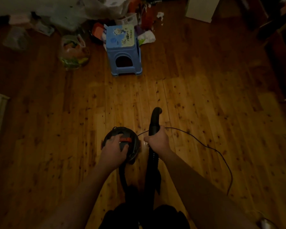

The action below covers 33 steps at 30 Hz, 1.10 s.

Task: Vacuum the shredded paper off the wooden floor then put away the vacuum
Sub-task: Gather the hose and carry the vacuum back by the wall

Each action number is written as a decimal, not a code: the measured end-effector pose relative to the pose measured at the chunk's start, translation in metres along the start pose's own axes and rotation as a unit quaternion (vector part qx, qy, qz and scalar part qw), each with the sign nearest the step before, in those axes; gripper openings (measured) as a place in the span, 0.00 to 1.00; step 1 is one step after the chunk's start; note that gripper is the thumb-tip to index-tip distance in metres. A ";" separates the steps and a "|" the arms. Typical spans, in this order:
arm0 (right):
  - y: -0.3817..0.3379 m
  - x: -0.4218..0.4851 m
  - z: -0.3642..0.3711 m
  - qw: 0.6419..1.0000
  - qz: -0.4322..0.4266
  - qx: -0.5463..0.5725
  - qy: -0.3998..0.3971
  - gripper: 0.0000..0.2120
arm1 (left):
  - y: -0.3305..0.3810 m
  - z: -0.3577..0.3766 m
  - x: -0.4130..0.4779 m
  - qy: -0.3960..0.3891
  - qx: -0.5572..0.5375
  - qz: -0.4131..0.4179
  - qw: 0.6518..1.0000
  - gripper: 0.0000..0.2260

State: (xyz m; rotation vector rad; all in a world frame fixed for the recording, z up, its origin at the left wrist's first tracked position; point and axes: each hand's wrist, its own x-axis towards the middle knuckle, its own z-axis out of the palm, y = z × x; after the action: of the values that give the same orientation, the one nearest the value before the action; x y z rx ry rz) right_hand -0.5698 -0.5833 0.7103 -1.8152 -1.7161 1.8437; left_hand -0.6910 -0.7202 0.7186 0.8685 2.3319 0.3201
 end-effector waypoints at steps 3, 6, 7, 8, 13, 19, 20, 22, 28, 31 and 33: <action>0.010 0.014 0.002 1.000 0.015 0.000 -0.014 0.26 | 0.003 0.006 0.012 -0.012 0.014 -0.002 1.000 0.24; 0.030 0.033 0.011 0.999 0.040 -0.017 -0.029 0.27 | -0.005 0.017 0.029 -0.017 0.028 -0.009 0.999 0.23; 0.036 0.037 0.013 0.998 0.047 -0.018 -0.035 0.29 | -0.008 0.018 0.034 -0.019 0.026 -0.014 0.999 0.22; 0.044 0.040 0.017 0.998 0.055 -0.019 -0.037 0.31 | -0.013 0.020 0.039 -0.021 0.028 -0.021 0.999 0.22; 0.084 0.084 0.047 0.999 0.032 -0.004 -0.036 0.30 | -0.061 0.053 0.090 -0.029 0.046 -0.046 0.997 0.17; 0.124 0.147 0.090 0.999 0.006 -0.018 -0.050 0.20 | -0.122 0.110 0.148 -0.028 0.067 -0.039 0.997 0.18; 0.133 0.159 0.099 0.998 0.005 -0.017 -0.055 0.18 | -0.131 0.119 0.157 -0.028 0.073 -0.038 0.996 0.19; 0.149 0.180 0.117 0.998 0.014 -0.019 -0.060 0.19 | -0.154 0.139 0.174 -0.030 0.087 -0.026 0.995 0.22; 0.195 0.225 0.161 0.996 0.045 0.029 -0.070 0.28 | -0.205 0.179 0.205 -0.020 0.068 -0.069 0.995 0.29; 0.202 0.239 0.172 0.995 0.062 0.068 -0.045 0.23 | -0.232 0.187 0.215 -0.003 0.027 -0.084 0.996 0.35; 0.204 0.249 0.177 0.994 0.066 0.078 -0.043 0.22 | -0.247 0.189 0.219 0.007 -0.011 -0.075 0.997 0.37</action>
State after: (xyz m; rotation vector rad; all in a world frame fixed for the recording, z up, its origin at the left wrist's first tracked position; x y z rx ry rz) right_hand -0.6477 -0.6090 0.3520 -1.8547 -1.4589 2.0714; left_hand -0.8265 -0.7612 0.3657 0.6771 2.3853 0.2883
